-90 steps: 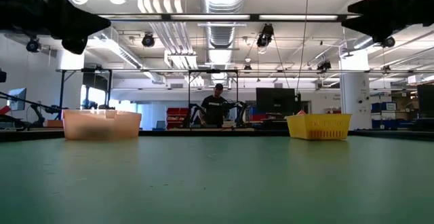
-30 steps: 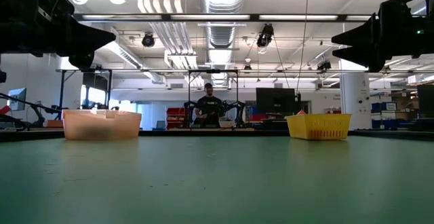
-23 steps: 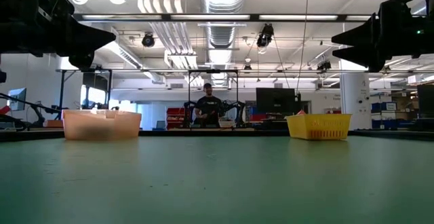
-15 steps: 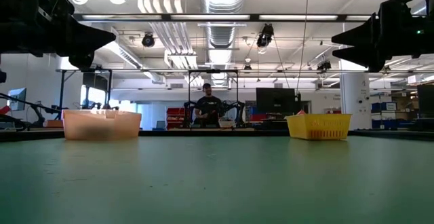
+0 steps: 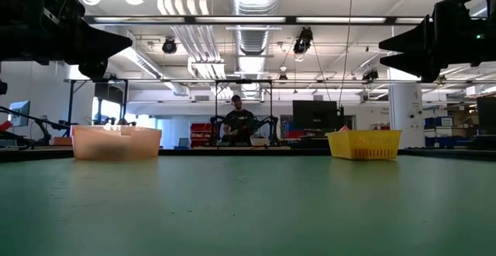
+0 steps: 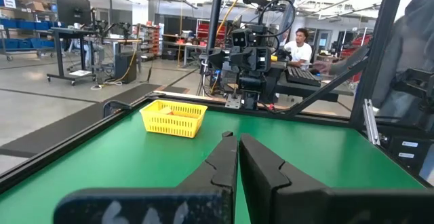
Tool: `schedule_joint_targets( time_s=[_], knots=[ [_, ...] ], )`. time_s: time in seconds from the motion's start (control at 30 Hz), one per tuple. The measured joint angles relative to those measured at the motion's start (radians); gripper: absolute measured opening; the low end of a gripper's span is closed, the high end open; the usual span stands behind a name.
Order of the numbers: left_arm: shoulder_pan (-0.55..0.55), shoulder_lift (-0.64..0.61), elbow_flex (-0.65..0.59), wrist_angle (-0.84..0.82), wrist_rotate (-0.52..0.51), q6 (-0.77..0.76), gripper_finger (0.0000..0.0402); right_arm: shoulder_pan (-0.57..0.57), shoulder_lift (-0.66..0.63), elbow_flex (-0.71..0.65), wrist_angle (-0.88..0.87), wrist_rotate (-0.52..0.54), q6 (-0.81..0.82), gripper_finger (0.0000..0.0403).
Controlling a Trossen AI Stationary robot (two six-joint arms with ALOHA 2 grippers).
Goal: Sort & place blocks by color
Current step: Return to Home Position
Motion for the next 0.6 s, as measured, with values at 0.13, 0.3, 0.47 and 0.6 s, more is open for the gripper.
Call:
schedule_joint_targets(
  time_s=[0.13,0.3,0.47,0.6],
  knots=[
    [0.000,0.000,0.000,0.000,0.000,0.000,0.0000,0.000,0.000,0.000,0.000,0.000,0.001,0.0309],
    [0.000,0.000,0.000,0.000,0.000,0.000,0.0000,0.000,0.000,0.000,0.000,0.000,0.001,0.0313],
    [0.000,0.000,0.000,0.000,0.000,0.000,0.0000,0.000,0.000,0.000,0.000,0.000,0.000,0.0308],
    [0.000,0.000,0.000,0.000,0.000,0.000,0.0000,0.000,0.000,0.000,0.000,0.000,-0.001,0.0303]
  ],
)
